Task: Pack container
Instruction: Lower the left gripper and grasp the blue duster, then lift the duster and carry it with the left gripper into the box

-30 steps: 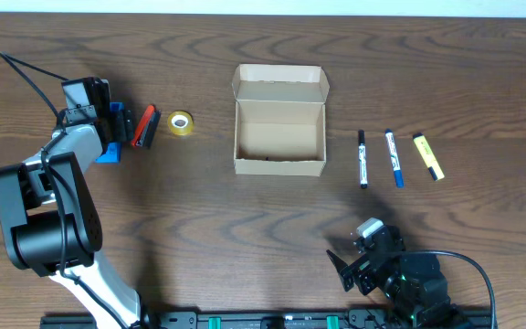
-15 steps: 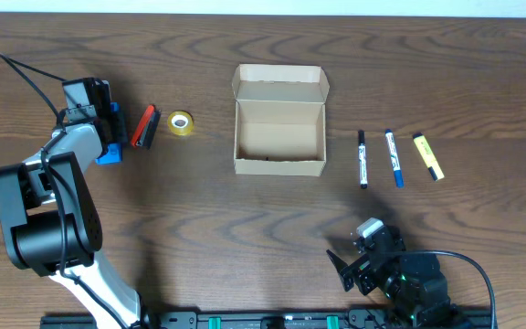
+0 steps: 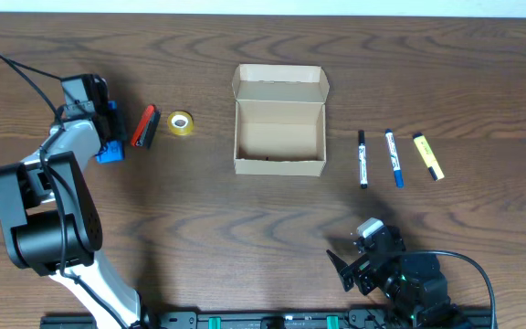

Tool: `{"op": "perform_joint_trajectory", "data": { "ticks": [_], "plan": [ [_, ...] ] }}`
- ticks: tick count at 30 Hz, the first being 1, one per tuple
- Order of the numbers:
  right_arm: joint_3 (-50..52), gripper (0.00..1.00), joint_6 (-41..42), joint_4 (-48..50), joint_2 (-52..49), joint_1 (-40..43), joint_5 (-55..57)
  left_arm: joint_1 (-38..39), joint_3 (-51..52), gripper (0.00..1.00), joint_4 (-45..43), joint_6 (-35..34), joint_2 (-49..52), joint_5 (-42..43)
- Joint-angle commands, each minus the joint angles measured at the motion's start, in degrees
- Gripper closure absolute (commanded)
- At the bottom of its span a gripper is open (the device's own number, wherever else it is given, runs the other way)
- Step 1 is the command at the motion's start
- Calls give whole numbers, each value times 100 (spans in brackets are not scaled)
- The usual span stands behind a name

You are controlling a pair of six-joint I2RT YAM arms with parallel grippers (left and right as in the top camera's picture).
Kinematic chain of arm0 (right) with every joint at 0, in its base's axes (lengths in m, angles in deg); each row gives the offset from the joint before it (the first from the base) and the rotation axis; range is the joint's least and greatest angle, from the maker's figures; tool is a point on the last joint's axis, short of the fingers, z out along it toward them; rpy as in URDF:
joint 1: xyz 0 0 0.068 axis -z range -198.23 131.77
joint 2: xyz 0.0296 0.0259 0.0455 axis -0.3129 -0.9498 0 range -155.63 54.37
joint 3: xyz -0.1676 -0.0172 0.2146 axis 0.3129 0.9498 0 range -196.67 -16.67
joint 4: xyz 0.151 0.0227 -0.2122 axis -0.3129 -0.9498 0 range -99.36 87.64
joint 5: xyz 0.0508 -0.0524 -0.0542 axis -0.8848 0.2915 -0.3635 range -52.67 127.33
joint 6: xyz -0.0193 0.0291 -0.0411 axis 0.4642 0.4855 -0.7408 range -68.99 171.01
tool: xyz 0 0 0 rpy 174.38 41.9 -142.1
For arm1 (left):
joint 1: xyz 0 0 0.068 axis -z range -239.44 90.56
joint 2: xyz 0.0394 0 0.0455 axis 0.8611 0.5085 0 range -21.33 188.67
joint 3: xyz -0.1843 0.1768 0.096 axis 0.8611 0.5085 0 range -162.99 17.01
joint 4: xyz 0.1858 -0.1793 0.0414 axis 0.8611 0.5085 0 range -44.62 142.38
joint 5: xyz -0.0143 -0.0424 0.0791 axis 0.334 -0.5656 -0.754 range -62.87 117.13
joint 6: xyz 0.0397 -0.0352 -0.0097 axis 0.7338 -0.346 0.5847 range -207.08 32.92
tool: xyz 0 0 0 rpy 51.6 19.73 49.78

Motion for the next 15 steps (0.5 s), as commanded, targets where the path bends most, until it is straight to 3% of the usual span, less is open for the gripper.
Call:
{"op": "perform_joint_trajectory", "data": {
  "ticks": [1,7,15],
  "plan": [
    [52,1,-74,-7,33,-59,13,2,-577,69,175,-61,-463,-37],
    [52,1,-74,-7,33,-59,15,304,-1309,73,758,107,-1019,15],
    [52,1,-74,-7,33,-59,15,1679,-1840,77,1827,874,-1602,63]
  ]
}}
